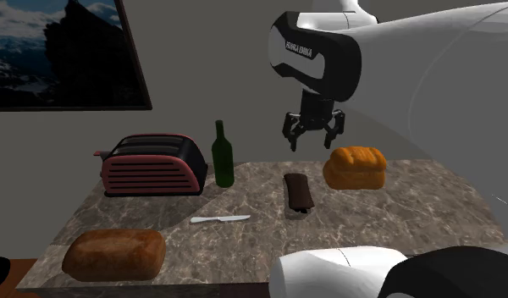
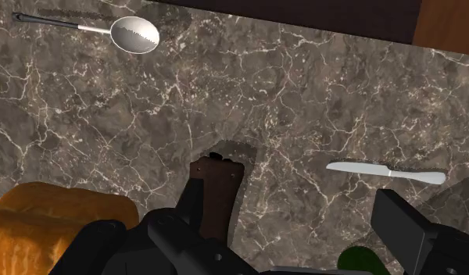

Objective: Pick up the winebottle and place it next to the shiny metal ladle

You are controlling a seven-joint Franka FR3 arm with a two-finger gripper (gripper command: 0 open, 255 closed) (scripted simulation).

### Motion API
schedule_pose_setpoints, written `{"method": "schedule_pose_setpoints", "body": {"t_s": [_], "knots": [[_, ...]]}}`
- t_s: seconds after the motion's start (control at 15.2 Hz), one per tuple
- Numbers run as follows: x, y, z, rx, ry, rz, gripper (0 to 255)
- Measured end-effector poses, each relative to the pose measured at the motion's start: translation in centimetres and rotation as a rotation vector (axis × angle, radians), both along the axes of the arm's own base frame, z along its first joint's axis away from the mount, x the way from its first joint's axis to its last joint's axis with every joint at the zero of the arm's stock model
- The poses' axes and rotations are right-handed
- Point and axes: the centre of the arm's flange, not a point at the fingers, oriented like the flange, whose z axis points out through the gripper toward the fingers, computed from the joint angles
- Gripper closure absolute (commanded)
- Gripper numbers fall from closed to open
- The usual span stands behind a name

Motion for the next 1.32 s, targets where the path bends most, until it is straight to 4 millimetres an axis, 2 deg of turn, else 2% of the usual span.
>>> {"method": "schedule_pose_setpoints", "body": {"t_s": [0.13, 0.33, 0.79, 1.32], "knots": [[0.5, 0.4, -0.1, 0.000, 0.001, 0.000, 0], [3.2, 2.7, -0.5, -0.002, 0.009, -0.001, 0], [10.5, 7.9, -2.1, -0.005, 0.031, -0.006, 0], [19.0, 15.1, -3.4, -0.008, 0.055, -0.009, 0]]}}
